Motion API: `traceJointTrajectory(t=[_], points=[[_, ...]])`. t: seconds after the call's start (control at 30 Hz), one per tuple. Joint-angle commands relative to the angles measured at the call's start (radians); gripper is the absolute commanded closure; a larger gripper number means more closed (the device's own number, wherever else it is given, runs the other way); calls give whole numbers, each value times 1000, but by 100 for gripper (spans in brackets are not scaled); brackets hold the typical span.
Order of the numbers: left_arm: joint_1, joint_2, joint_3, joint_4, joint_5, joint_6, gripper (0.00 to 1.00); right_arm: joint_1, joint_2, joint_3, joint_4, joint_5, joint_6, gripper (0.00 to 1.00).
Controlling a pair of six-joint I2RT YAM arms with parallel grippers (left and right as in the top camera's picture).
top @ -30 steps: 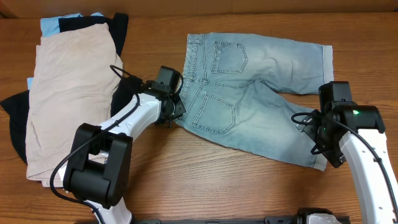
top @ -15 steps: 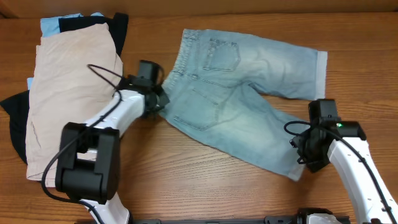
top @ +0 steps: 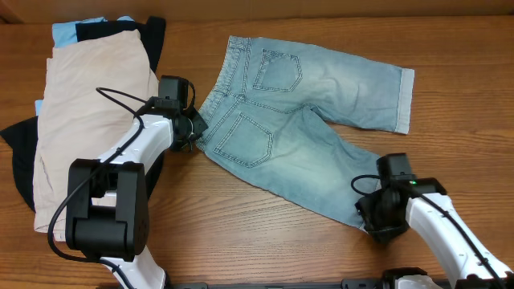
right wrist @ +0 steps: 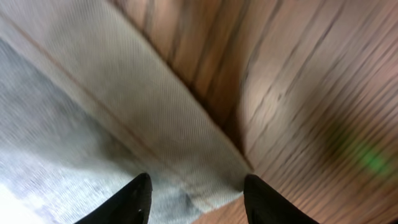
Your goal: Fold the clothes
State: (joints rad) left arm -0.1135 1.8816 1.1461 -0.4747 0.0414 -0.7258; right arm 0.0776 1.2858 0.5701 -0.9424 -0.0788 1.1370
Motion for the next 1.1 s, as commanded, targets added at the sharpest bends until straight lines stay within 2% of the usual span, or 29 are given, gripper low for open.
traceJointTrajectory(t=[0.0, 0.2, 0.5, 0.53, 0.67, 0.8, 0.9, 1.07], points=[[-1, 16, 17, 0, 8, 15, 96, 48, -6, -10, 6, -20, 58, 47], [-1, 16, 17, -16, 7, 16, 96, 66, -6, -16, 4, -1, 69, 33], [-1, 16, 17, -37, 0, 16, 96, 65, -6, -111, 110, 56, 118, 33], [-1, 16, 17, -37, 0, 16, 96, 65, -6, -117, 120, 64, 122, 35], [-1, 16, 17, -47, 0, 32, 96, 65, -6, -121, 147, 85, 121, 56], [4, 16, 17, -76, 0, 68, 96, 65, -6, -116, 188, 88, 119, 94], [4, 14, 23, -83, 0, 68, 96, 65, -7, -101, 251, 90, 48, 96], [4, -9, 140, -229, 0, 139, 96, 23, -7, 37, 257, 109, -130, 96]])
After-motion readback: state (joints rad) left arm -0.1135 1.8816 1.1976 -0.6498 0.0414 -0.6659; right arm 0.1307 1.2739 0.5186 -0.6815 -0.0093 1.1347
